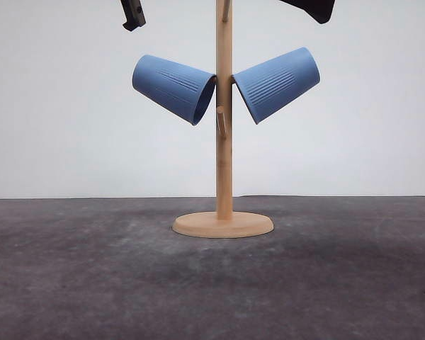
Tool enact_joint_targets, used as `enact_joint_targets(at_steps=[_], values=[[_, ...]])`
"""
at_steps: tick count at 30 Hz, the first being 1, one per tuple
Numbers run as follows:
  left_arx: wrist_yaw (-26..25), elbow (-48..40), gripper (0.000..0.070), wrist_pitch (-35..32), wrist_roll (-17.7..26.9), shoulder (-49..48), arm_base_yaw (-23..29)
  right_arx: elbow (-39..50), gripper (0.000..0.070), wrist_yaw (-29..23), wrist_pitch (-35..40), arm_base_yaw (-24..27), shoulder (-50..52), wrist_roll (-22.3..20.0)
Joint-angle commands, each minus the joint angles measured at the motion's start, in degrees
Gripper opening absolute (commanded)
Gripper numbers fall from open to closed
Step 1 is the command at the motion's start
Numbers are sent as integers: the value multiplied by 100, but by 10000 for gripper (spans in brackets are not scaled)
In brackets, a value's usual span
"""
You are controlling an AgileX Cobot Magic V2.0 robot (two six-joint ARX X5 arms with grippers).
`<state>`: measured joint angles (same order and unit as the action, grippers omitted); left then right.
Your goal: Place three cups
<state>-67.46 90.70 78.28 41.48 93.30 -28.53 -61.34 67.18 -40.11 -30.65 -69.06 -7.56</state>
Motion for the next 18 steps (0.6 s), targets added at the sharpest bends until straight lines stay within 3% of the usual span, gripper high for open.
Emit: enact_joint_targets(at_steps=[1, 4, 15, 18], values=[[-72, 151, 0, 4, 145, 63, -34, -46, 697, 154, -13, -42, -68, -114], [-72, 151, 0, 7, 151, 63, -35, -46, 660, 225, -40, -42, -68, -194], [-162, 151, 0, 11, 137, 63, -33, -46, 345, 251, -56, -42, -68, -274], [-161, 151, 0, 16, 89, 63, -33, -46, 319, 250, -139, -40, -68, -356]])
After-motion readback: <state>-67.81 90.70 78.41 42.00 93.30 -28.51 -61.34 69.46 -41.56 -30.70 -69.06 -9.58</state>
